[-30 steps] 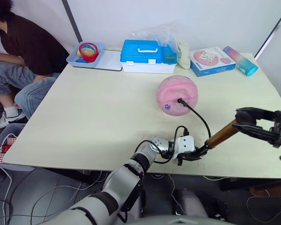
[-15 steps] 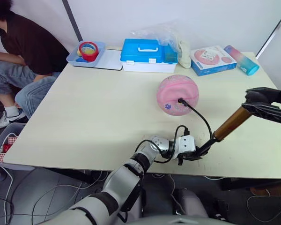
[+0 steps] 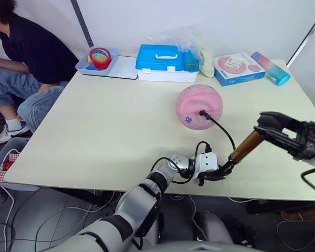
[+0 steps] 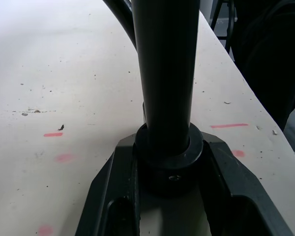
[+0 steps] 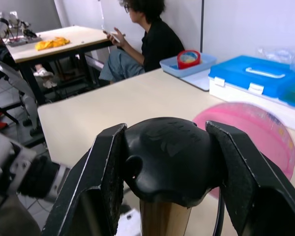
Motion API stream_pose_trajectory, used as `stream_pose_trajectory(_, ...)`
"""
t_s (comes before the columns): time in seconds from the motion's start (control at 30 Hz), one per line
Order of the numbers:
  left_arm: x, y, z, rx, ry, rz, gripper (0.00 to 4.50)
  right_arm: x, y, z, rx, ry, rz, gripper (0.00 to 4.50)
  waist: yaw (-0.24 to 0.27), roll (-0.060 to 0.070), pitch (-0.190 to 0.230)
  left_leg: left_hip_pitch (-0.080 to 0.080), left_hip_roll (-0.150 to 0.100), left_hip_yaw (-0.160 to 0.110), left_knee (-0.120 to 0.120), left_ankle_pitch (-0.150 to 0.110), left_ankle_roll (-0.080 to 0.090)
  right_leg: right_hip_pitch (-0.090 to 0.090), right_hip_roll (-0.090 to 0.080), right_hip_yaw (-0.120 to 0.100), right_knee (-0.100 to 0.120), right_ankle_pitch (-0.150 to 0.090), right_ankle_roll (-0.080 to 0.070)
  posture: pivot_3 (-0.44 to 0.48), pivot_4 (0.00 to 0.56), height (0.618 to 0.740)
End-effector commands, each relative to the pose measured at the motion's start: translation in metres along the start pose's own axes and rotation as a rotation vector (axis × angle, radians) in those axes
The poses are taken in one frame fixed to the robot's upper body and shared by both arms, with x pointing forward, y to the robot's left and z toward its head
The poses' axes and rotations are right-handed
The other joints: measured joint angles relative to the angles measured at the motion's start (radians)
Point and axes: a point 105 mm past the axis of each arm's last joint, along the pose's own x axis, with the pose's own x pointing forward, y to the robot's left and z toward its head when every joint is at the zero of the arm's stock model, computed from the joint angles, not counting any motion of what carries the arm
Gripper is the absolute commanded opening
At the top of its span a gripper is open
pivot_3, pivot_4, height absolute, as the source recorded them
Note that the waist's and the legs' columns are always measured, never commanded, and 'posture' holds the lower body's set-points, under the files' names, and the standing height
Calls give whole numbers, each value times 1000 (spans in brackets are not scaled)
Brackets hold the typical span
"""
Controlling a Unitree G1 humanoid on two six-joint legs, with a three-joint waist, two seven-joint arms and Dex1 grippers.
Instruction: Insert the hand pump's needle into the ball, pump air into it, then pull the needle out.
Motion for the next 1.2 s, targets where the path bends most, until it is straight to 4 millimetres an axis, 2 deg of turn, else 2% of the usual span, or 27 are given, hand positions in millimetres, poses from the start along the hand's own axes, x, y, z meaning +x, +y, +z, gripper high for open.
stream_pose_trajectory(0.03,13,-24,-9,-16,39,-103,1081,-1,-2,-33,32,60,-22,2047,0,0,0,0,0,0,0,0,0,0,0,0,0,-1,-2,0,150,740)
stream_pose_trajectory(0.23,13,-24,-7,-16,35,-103,1081,-3,0,-76,63,117,-43,2047,0,0,0,1,0,0,0,0,0,1,0,0,0,-1,-2,0,150,740)
stream_pose_trajectory(0.33,14,-24,-7,-16,34,-103,1081,-3,-2,-83,58,119,-56,2047,0,0,0,2,0,0,0,0,0,1,0,0,0,-1,-2,0,150,740)
stream_pose_trajectory(0.43,14,-24,-7,-16,34,-104,1081,-4,-2,-80,53,90,-67,2047,0,0,-1,2,0,0,0,0,0,1,0,0,0,-1,-2,0,150,740)
stream_pose_trajectory(0.6,13,-24,-7,-16,37,-106,1081,-4,-2,-57,11,44,-56,2047,0,0,-1,2,0,0,0,0,0,1,0,0,0,-1,-2,0,150,740)
stream_pose_trajectory(0.87,12,-21,-7,-18,42,-94,1081,-11,-2,-3,-109,-24,-37,2047,0,1,0,1,0,0,0,0,0,1,0,0,0,-1,-2,0,150,740)
stream_pose_trajectory(1.2,13,-22,-7,-14,39,-98,1081,-21,2,65,-154,-67,-2,2046,1,1,0,1,0,1,0,0,0,1,-1,0,0,-1,-2,0,150,740)
